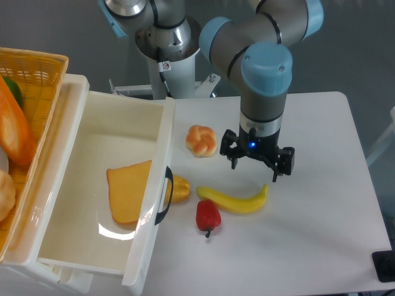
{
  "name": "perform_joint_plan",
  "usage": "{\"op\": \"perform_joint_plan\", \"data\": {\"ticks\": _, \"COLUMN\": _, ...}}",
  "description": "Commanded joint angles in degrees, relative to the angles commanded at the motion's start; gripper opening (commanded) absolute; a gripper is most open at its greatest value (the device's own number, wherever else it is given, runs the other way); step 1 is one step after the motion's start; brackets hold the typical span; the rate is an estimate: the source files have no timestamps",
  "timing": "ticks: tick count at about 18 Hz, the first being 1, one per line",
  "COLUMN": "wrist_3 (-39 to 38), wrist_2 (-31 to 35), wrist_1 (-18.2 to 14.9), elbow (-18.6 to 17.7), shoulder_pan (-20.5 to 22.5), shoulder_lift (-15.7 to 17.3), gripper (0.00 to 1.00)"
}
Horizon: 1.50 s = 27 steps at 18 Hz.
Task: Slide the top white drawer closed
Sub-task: 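Lower the gripper toward the front face of the open white drawer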
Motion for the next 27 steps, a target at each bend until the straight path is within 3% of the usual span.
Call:
{"op": "perform_joint_plan", "data": {"ticks": 4, "wrist_3": -1.16, "wrist_2": 0.09, "wrist_1": 1.23, "elbow": 0.18, "shoulder_pan": -0.79, "shoulder_lift": -1.23, "gripper": 1.00}}
{"op": "perform_joint_plan", "data": {"ticks": 9, "wrist_3": -8.19, "wrist_2": 0.35, "wrist_1": 3.87, "elbow": 0.27, "shoulder_pan": -2.20, "shoulder_lift": -3.69, "gripper": 1.00}}
{"op": "perform_joint_plan", "data": {"ticks": 16, "wrist_3": -9.69, "wrist_2": -0.44, "wrist_1": 3.87, "elbow": 1.06, "shoulder_pan": -4.04, "shoulder_lift": -5.37, "gripper": 1.00}}
{"op": "perform_joint_plan", "data": {"ticks": 23, "wrist_3": -9.86, "wrist_2": -5.88, "wrist_1": 3.87, "elbow": 1.06, "shoulder_pan": -4.13, "shoulder_lift": -8.79, "gripper": 1.00}}
{"op": "perform_joint_plan", "data": {"ticks": 27, "wrist_3": -9.95, "wrist_2": -8.79, "wrist_1": 3.61, "elbow": 1.06, "shoulder_pan": -4.13, "shoulder_lift": -8.79, "gripper": 1.00}}
